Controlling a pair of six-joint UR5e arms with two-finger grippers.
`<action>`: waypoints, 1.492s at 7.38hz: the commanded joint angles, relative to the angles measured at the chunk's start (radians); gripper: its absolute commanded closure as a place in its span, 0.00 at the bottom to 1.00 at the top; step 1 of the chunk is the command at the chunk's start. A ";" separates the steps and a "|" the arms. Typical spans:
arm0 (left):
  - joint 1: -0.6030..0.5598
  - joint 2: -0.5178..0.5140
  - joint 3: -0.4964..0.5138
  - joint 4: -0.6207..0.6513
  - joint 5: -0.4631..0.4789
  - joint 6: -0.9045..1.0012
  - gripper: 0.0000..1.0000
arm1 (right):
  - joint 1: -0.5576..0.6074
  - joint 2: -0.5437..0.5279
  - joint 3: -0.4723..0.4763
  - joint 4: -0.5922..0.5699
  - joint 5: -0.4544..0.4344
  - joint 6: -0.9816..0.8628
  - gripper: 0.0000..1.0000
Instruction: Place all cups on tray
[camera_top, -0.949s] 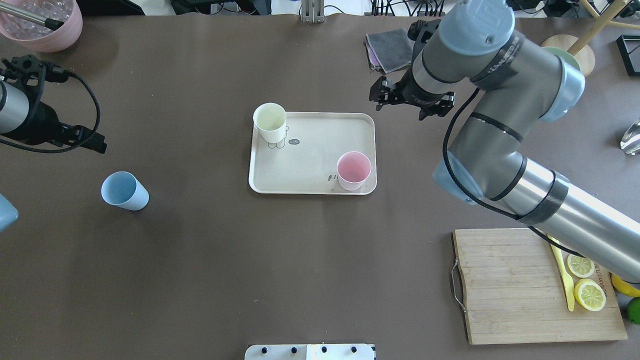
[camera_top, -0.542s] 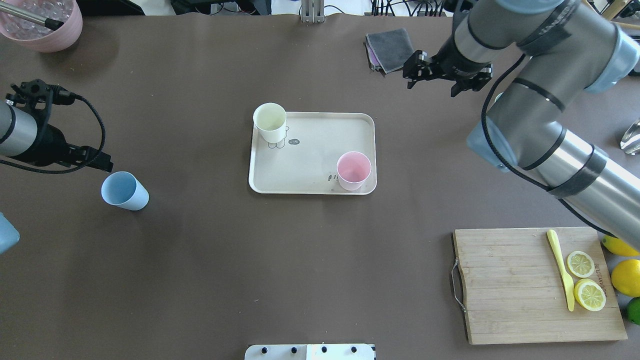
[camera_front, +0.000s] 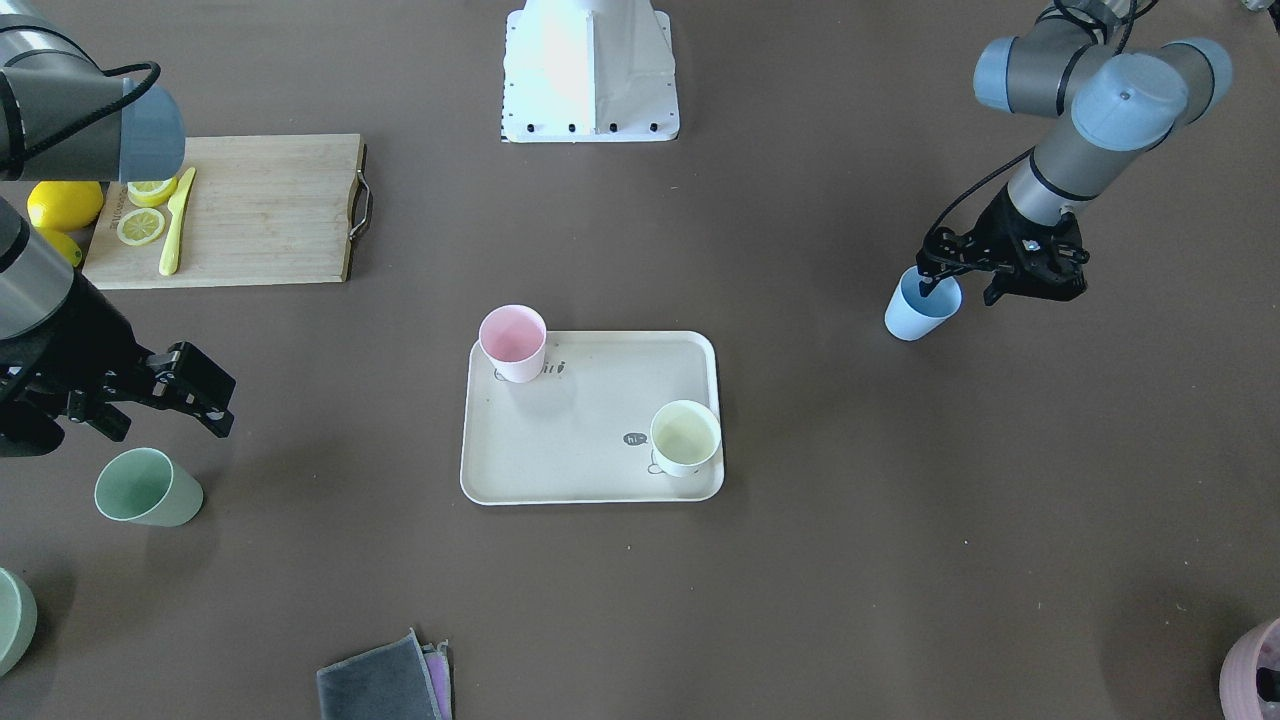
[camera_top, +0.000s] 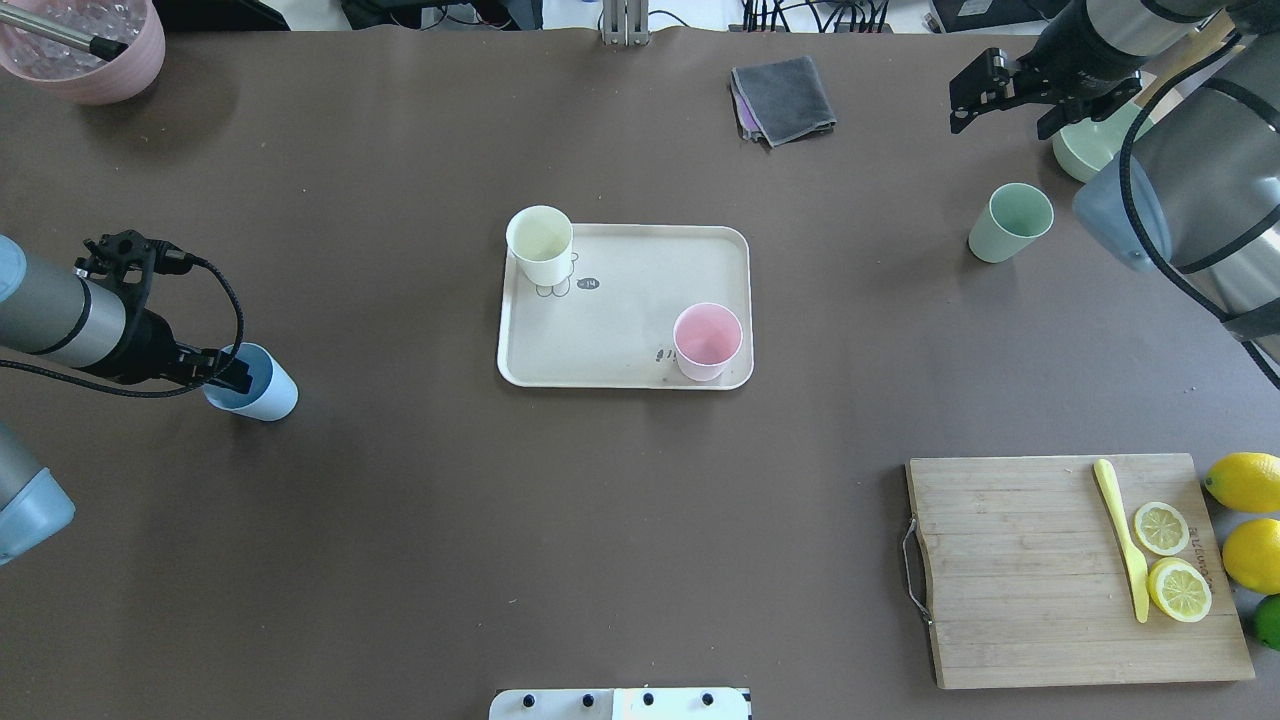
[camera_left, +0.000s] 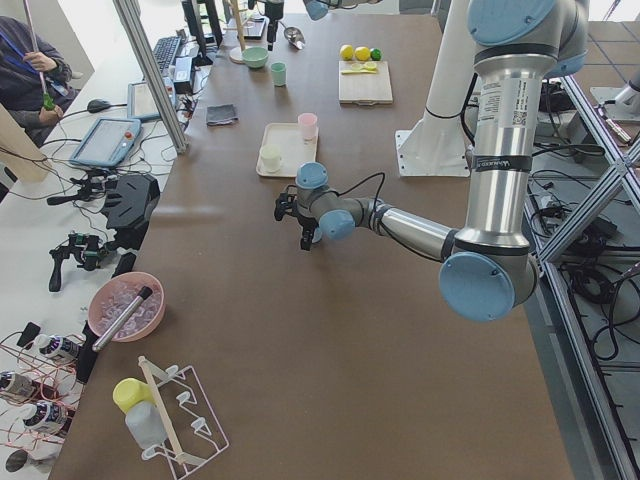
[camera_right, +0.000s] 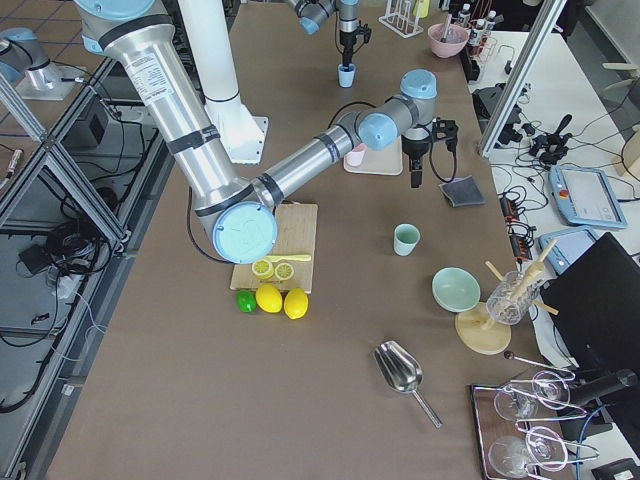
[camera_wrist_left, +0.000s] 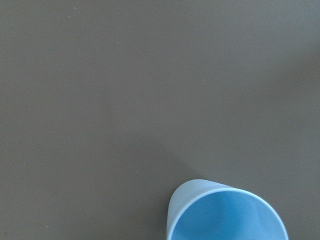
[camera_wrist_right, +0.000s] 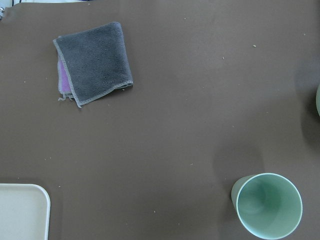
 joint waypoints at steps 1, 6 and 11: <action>0.011 -0.007 -0.010 -0.025 -0.002 -0.010 1.00 | 0.059 -0.044 -0.003 0.000 0.036 -0.118 0.01; 0.013 -0.321 -0.038 0.264 -0.007 -0.109 1.00 | 0.130 -0.106 -0.125 0.015 0.075 -0.323 0.01; 0.187 -0.614 0.141 0.351 0.134 -0.266 1.00 | 0.122 -0.094 -0.195 0.072 0.070 -0.314 0.01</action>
